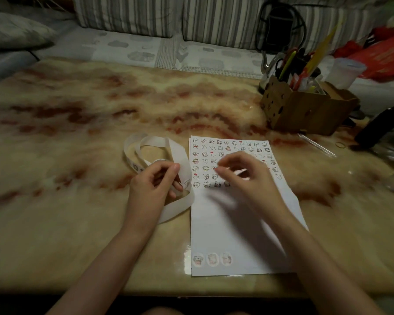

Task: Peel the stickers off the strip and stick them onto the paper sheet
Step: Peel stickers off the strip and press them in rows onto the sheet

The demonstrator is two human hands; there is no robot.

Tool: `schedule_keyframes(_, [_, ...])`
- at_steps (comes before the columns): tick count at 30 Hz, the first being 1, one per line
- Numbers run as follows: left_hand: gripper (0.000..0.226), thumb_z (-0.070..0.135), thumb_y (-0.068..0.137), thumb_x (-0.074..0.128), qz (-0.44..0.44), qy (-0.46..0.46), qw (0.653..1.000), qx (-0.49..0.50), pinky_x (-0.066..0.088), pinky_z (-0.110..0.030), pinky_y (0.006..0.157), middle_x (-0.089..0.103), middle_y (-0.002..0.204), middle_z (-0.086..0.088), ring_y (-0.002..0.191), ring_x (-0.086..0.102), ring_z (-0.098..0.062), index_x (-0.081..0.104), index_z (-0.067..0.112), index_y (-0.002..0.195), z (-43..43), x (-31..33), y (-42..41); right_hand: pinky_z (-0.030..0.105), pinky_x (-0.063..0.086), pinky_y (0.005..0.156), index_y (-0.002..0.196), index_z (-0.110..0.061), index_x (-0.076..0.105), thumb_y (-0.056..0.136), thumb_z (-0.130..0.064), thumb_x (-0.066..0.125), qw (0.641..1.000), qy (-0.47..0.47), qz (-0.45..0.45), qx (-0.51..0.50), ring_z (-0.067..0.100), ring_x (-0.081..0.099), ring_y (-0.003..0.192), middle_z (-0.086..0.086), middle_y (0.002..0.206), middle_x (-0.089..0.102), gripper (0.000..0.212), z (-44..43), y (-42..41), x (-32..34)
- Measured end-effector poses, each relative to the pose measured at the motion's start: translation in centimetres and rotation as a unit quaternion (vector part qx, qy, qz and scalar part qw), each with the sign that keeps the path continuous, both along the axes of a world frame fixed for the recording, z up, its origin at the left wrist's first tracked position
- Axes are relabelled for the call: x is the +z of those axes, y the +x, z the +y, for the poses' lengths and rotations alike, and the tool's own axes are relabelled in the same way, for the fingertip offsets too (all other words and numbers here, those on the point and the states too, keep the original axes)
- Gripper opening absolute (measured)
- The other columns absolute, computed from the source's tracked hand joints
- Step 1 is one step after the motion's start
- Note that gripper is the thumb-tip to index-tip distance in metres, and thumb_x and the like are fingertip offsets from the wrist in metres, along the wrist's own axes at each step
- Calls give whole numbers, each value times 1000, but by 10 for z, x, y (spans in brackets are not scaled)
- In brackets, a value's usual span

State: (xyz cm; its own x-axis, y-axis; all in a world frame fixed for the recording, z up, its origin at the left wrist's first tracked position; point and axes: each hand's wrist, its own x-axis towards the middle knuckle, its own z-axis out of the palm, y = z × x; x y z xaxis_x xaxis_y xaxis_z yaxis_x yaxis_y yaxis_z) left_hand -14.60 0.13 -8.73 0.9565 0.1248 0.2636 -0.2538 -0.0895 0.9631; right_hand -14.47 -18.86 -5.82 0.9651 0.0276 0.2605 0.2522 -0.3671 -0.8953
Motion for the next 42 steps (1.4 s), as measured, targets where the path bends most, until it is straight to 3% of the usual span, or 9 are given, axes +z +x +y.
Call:
schedule_keyframes(6, [14, 22, 88, 58, -16, -12, 1000, 0, 53, -25, 57, 62, 59, 1, 52, 59, -13, 64, 14, 79, 2, 1, -1, 34, 47, 83, 89, -17, 68, 79, -11, 75, 997, 19, -4, 75, 8, 65, 81, -10, 82, 70, 13, 38, -4, -8])
schedule_keyframes(9, [17, 31, 84, 56, -15, -18, 1000, -1, 51, -22, 56, 61, 59, 3, 52, 58, -12, 64, 18, 78, 1, 3, -1, 33, 50, 79, 85, -16, 69, 78, -7, 75, 996, 48, 0, 74, 14, 65, 78, -5, 80, 70, 13, 40, -5, -8])
schedule_keyframes(14, [27, 33, 85, 54, -13, -8, 1000, -27, 51, -26, 59, 62, 65, -5, 58, 58, -12, 65, 9, 77, -1, 4, -2, 30, 49, 75, 82, -20, 69, 78, -6, 74, 997, 63, 8, 50, 6, 64, 75, -7, 79, 71, 16, 40, -4, -7])
schedule_keyframes(20, [14, 11, 89, 61, -17, 44, 998, -47, 48, -15, 62, 66, 67, -2, 59, 60, -7, 68, 8, 77, 0, 2, -3, 25, 50, 75, 87, -16, 71, 80, -7, 73, 998, 44, 1, 42, 4, 64, 76, -4, 81, 72, 12, 38, -4, -8])
schedule_keyframes(29, [14, 14, 88, 62, -12, 38, 998, -48, 49, -15, 62, 66, 64, -5, 58, 62, -9, 71, 7, 79, 0, 1, -3, 25, 52, 78, 87, -15, 72, 81, -7, 72, 999, 27, -14, 38, 13, 66, 78, -1, 81, 72, 10, 37, -5, -11])
schedule_keyframes(36, [13, 13, 88, 62, -6, 33, 998, -47, 48, -14, 62, 66, 63, -5, 58, 62, -9, 71, 7, 79, 0, 1, -3, 25, 49, 70, 84, -13, 70, 82, -6, 70, 999, -6, -28, 38, 12, 62, 74, -3, 80, 70, 7, 38, -6, -9])
schedule_keyframes(39, [13, 13, 88, 62, -2, 41, 998, -42, 48, -14, 61, 65, 62, -2, 57, 61, -7, 70, 9, 78, -1, 1, -3, 30, 47, 71, 83, -14, 67, 84, -14, 68, 997, -44, -51, 35, 14, 57, 81, -3, 86, 64, 1, 37, -8, -11])
schedule_keyframes(42, [15, 13, 88, 62, -1, 48, 998, -34, 47, -14, 61, 66, 62, -2, 56, 60, -6, 70, 9, 76, 0, 1, -3, 25, 43, 81, 84, -14, 66, 84, -24, 64, 992, -88, -83, 33, 12, 52, 96, -5, 94, 58, 10, 36, -11, -15])
